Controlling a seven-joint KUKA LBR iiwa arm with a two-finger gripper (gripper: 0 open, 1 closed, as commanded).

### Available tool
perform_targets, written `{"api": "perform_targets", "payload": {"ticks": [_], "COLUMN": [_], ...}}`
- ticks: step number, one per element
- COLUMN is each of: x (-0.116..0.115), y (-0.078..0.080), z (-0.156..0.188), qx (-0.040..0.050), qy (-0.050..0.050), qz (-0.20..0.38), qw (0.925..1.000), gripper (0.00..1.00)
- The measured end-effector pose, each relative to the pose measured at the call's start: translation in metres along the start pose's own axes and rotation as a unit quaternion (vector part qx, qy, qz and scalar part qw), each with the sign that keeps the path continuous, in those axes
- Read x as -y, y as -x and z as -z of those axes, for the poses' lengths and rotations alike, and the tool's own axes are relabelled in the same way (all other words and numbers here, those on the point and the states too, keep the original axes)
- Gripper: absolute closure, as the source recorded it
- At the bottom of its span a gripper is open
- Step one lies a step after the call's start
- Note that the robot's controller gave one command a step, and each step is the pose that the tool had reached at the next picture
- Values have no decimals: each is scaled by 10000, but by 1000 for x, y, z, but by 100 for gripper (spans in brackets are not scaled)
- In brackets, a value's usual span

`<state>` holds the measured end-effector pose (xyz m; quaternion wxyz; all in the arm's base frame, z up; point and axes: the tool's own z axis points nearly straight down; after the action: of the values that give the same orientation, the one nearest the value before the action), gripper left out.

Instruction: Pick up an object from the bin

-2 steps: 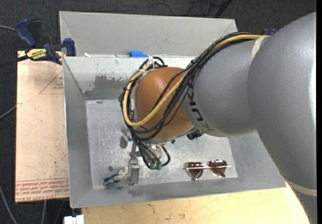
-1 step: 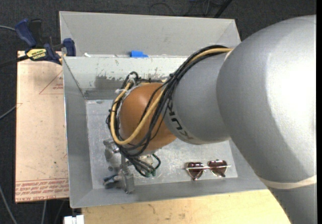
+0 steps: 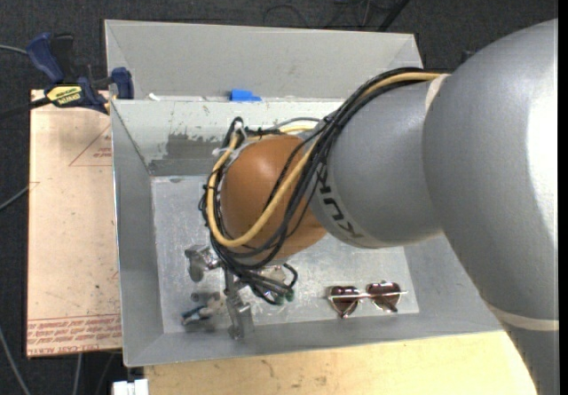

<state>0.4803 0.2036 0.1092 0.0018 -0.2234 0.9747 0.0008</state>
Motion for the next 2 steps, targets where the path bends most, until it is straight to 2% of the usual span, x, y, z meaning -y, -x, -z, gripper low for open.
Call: {"api": "perform_targets", "payload": {"ticks": [1, 2], "x": [15, 8], "y": [-8, -3], "z": [-2, -21], "qx": [-6, 30], "qy": [2, -3], "qz": [-541, 765], "qw": [9985, 9971], "gripper": [0, 0]}}
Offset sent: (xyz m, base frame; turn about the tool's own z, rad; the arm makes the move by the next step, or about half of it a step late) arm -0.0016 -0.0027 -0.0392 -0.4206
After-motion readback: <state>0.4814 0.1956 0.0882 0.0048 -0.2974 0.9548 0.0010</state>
